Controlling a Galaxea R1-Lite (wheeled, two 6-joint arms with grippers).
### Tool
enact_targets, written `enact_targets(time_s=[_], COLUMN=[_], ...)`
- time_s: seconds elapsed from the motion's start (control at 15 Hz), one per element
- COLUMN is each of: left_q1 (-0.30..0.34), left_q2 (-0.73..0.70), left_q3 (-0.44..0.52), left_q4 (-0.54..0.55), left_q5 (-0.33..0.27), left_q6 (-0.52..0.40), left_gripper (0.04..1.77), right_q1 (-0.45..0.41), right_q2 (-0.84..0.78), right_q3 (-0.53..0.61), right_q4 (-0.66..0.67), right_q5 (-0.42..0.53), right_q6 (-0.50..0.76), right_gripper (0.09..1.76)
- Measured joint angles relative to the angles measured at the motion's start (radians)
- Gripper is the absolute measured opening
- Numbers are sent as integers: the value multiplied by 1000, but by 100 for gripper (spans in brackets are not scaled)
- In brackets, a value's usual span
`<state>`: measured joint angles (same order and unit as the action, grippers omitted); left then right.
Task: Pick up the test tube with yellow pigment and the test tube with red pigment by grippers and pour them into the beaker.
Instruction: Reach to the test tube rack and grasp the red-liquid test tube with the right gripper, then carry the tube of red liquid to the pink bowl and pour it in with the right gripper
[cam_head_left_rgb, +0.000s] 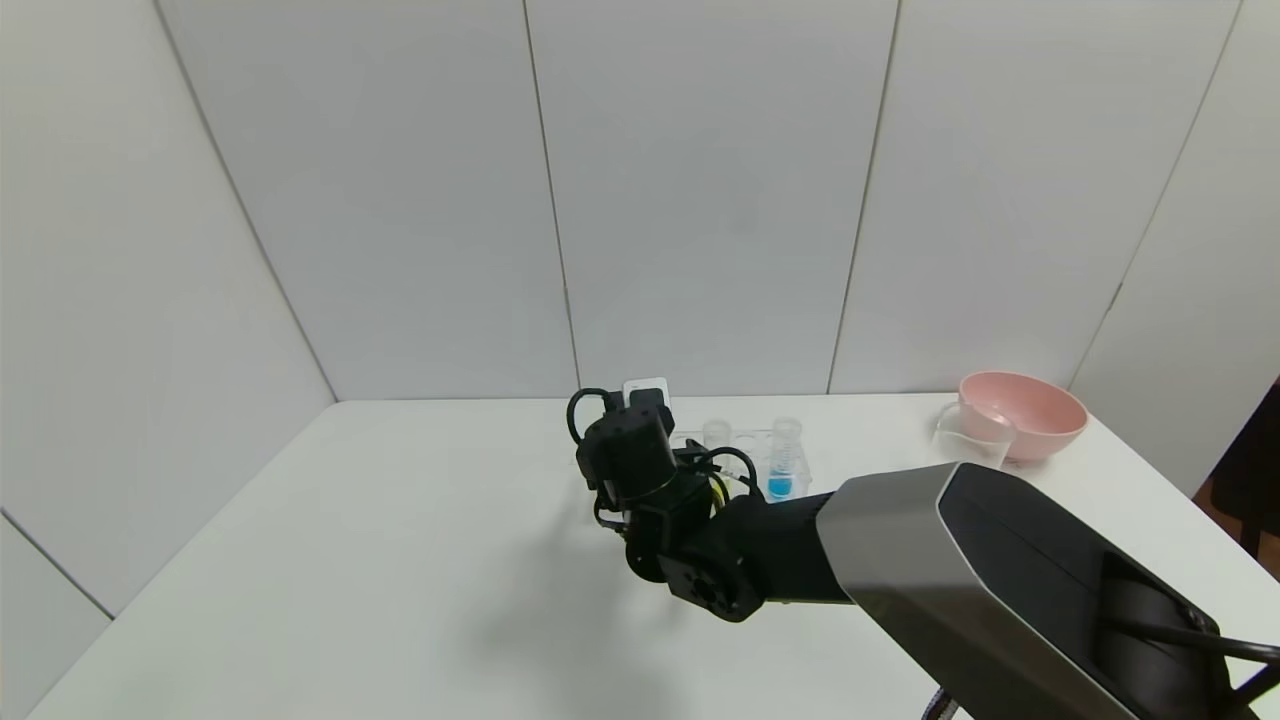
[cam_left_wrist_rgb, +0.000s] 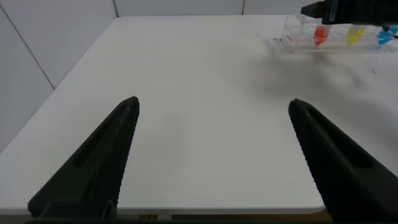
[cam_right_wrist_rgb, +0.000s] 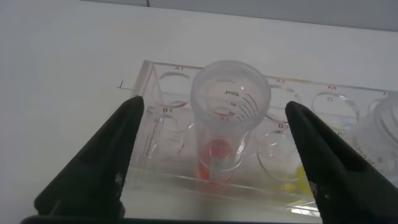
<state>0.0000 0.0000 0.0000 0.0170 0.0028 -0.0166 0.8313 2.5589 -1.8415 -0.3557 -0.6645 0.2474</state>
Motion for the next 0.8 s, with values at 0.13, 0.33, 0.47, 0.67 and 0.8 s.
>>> enact_targets(time_s=[0.13,0.33,0.47,0.67,0.8], left_q1=[0,0,0,0,0], left_q2=[0,0,0,0,0], left_q3=[0,0,0,0,0], left_q4=[0,0,0,0,0], left_q5=[0,0,0,0,0], left_q6=[0,0,0,0,0], left_gripper=[172,172,172,172,172], right_q1=[-1,-3,-4,-9,-14], right_q2=[0,-3,-6,-8,-9], right_q3=[1,5,7,7,7], right_q4=[0,3,3,3,3], right_q5=[0,0,0,-9,-9], right_q6=[1,1,1,1,0], right_gripper=[124,88,64,52,52])
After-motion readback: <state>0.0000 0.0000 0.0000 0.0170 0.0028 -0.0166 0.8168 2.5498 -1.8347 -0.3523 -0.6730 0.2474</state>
